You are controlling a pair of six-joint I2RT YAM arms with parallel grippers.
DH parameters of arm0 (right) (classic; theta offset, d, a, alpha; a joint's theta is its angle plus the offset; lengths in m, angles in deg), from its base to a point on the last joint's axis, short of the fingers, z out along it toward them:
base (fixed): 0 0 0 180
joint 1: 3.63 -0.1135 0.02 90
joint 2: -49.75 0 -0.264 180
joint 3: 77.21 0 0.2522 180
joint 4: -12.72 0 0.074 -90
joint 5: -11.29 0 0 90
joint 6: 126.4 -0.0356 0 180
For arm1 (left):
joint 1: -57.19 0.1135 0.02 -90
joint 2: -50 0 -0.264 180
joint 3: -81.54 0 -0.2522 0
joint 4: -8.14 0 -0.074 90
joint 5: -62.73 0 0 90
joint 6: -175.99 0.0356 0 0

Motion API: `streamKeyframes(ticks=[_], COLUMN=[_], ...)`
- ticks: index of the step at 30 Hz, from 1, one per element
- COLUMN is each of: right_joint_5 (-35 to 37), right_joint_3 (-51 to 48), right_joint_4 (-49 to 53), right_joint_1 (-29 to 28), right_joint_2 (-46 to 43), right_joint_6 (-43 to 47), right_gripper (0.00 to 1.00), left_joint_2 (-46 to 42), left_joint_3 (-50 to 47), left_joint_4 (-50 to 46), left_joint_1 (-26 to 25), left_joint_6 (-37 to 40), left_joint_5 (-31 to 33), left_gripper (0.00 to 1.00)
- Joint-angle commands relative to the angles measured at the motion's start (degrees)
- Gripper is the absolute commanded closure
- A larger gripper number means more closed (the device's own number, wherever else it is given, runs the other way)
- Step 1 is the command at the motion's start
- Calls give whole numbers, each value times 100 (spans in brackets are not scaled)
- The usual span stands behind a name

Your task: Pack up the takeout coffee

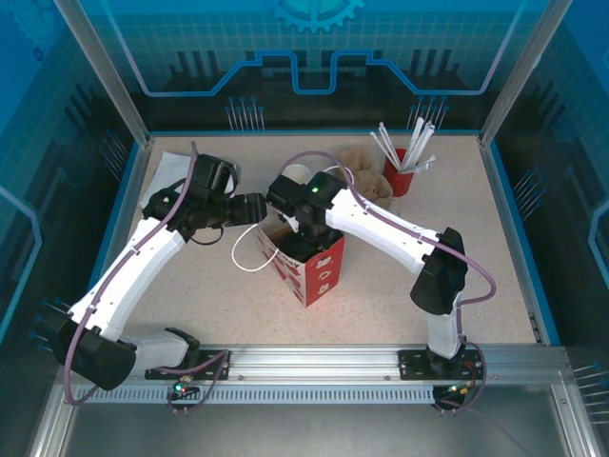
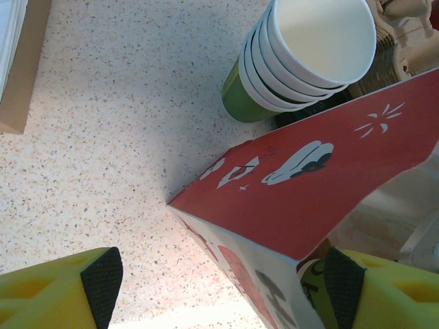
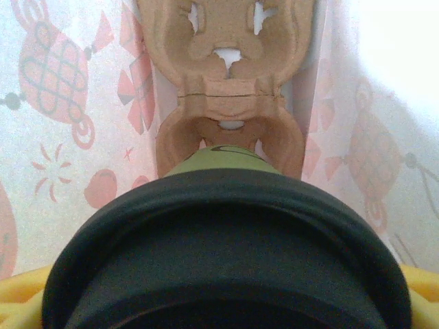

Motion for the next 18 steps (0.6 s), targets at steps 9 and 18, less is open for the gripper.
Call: streamKeyframes(ticks=[9,18], right_joint_5=[-105,-67], right_joint_3=[-263,-287], right_joint_4=[-142,-105], right_joint_1=[35,46], right_joint_2=[-108,6], right_joint_6=[81,111], right_gripper=[18,18], left_joint_2=[83,76], left_joint_3=[167,193], left_joint_4=[44,-3], left_joint_1=[56,56], left_joint_6=[186,191], left_joint_5=[208,216], left_gripper=[21,21])
